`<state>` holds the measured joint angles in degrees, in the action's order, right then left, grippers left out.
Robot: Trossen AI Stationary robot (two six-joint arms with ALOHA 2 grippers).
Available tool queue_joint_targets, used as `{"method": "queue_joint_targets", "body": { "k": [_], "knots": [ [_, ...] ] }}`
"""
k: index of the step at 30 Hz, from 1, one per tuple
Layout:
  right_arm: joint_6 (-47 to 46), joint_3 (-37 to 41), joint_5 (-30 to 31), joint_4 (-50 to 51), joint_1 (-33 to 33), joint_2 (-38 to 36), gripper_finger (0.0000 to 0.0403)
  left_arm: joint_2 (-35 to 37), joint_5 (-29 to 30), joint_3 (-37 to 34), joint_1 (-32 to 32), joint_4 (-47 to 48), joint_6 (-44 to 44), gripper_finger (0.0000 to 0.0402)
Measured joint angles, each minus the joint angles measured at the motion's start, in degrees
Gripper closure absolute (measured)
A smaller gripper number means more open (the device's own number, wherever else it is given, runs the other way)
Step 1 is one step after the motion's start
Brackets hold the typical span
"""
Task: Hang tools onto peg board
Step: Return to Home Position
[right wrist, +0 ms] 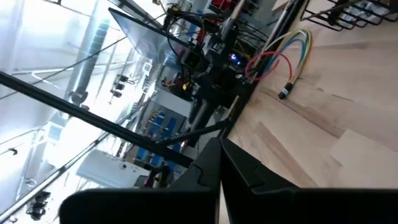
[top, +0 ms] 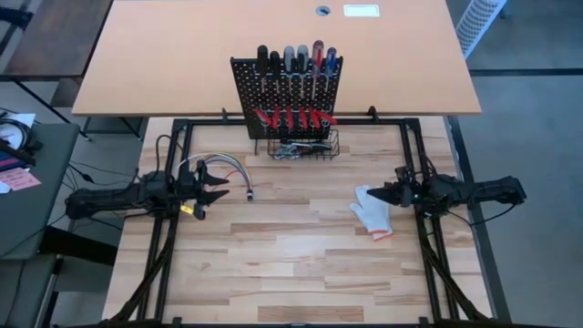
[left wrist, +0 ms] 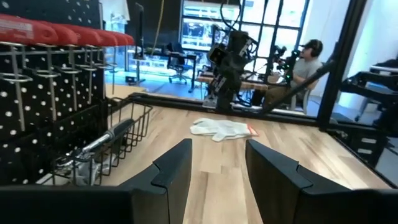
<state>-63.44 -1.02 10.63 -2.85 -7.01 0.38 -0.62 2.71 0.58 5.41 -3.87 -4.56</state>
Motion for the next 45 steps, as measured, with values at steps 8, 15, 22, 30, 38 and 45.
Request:
{"method": "queue_joint_targets", "body": {
  "k": [8, 15, 22, 30, 38, 45],
  "knots": [
    [37.3, -0.2, -1.2, 2.0, 0.9, 0.8, 0.0391, 0.0, 3.1, -0.1, -2.3, -0.1, 1.1, 0.0256],
    [60.7, -0.2, -8.0, 3.2, -1.0, 1.1, 0.0391, 0.0, 3.1, -0.1, -2.3, 1.3, -0.3, 0.0256],
    [65.3, -0.2, -8.0, 3.2, -1.2, 1.5, 0.0391, -0.2, 2.9, -0.1, -2.3, 1.5, -5.6, 0.0256],
    [65.4, -0.2, -8.0, 3.3, -1.2, 1.5, 0.0391, -0.2, 2.8, -0.1, -2.3, 1.5, -5.8, 0.0256],
    [65.4, -0.2, -8.0, 3.2, -1.2, 1.5, 0.0391, -0.5, 3.1, -0.2, -5.9, 1.5, -5.8, 0.0256],
    [65.4, -0.1, -8.0, 3.2, -1.2, 1.5, 0.0391, -0.9, 3.1, -0.2, -5.9, 1.4, -5.8, 0.0256]
  ]
}}
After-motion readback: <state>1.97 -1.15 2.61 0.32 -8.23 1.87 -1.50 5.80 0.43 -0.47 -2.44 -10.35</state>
